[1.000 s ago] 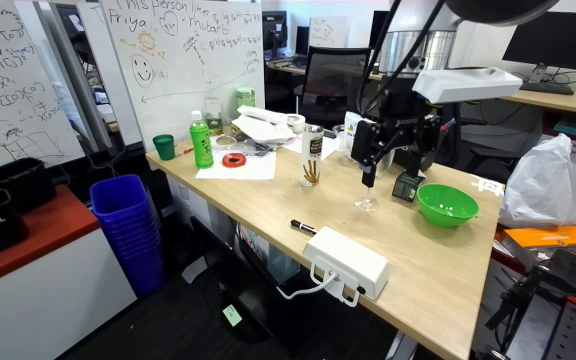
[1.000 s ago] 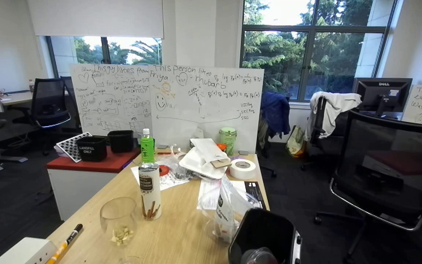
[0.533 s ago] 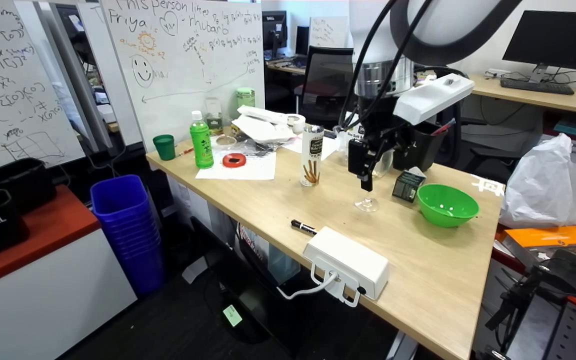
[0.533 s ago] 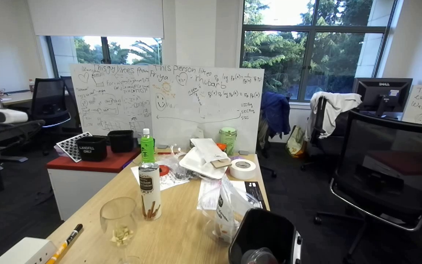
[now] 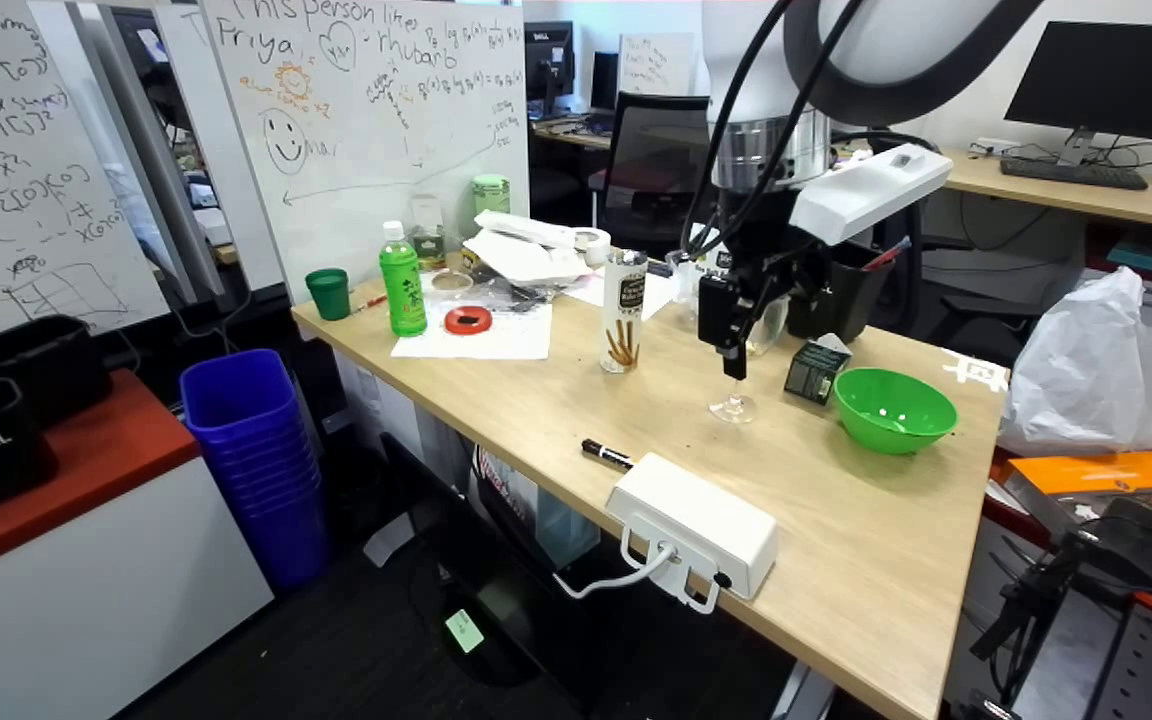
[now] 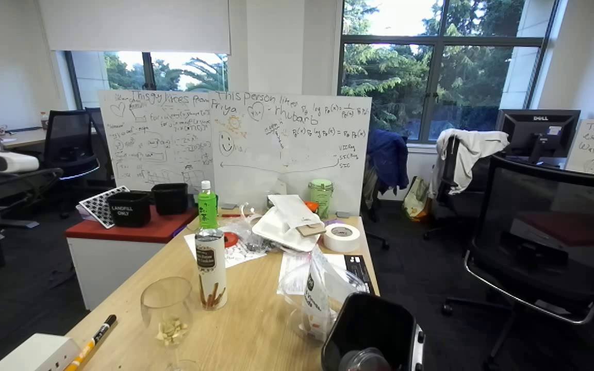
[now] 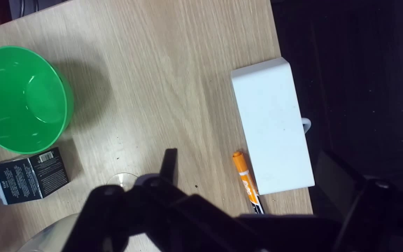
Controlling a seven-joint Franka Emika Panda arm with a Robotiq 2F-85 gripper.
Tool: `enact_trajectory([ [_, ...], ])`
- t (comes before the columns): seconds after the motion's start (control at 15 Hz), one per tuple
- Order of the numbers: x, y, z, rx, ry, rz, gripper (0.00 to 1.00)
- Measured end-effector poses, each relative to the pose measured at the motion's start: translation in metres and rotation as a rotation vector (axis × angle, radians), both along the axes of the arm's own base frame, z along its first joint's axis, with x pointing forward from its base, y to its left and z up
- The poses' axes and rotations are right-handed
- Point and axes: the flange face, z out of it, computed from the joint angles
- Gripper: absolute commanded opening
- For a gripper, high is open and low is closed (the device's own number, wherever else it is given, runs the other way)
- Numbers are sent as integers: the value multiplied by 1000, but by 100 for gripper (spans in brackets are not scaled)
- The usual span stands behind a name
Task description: Pick the cup and pour its contents into the green bowl
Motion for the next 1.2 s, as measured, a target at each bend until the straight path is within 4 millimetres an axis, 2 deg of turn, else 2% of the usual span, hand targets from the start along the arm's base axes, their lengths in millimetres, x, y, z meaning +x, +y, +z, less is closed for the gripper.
enact_trajectory([
  [0.4,4,-4,-7,-29,9,37,100],
  [0.87,33,-19,-45,-71,184,303,100],
  [1.2,62,-14,-80,-202,298,487,100],
])
